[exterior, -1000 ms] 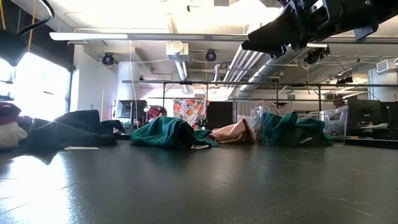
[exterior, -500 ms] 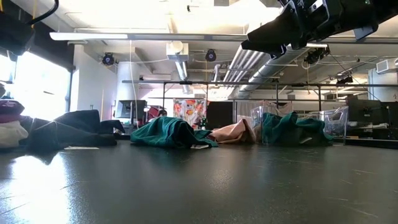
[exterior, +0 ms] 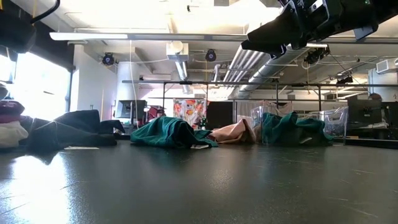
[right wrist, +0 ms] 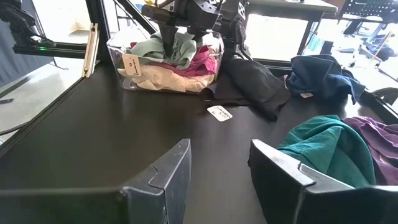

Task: Sort towels by color in basket
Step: Put the light blue towel into the bottom transparent bin

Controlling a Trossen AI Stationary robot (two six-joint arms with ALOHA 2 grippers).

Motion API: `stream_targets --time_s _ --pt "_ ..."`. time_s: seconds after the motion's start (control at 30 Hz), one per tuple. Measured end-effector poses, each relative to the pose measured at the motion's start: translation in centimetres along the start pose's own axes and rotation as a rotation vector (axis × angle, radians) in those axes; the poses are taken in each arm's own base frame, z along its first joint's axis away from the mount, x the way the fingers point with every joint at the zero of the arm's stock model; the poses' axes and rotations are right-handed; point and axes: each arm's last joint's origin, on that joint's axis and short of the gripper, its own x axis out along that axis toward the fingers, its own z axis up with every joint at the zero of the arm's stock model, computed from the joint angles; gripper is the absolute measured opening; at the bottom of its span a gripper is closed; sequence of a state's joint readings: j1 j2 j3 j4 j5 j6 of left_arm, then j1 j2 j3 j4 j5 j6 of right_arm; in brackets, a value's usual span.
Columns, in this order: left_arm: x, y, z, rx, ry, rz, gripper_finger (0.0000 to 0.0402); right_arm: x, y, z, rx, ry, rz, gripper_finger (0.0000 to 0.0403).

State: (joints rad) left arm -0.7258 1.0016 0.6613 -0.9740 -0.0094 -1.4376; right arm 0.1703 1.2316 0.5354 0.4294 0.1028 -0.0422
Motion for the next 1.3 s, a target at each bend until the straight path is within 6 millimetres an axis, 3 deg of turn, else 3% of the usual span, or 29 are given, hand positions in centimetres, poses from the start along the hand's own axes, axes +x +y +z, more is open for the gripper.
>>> stream_targets --time_s 0.27,0.6,0.8,0.93,1.3 --pt "0.4 0.5 0.9 0.161 -0.208 0.07 0.0239 0.0 0.0 0.0 0.0 0.0 0.0 0.0156" --pt "0.9 1.1 1.6 0.146 -0.161 0.087 0.0278 0.0 0.0 0.0 0.008 0.0 0.0 0.0156" --pt "0.7 1.0 1.7 0.149 -0.035 0.053 0.0295 0.0 0.0 0.0 0.008 0.0 0.0 0.0156" --pt "-0.4 0.5 1.8 0.15 -0.029 0.036 0.0294 0.0 0.0 0.0 0.008 0.001 0.0 0.0156" --pt "-5.9 -1.0 2.0 0.122 -0.065 0.021 0.0293 0.0 0.0 0.0 0.014 0.0 0.0 0.0156"
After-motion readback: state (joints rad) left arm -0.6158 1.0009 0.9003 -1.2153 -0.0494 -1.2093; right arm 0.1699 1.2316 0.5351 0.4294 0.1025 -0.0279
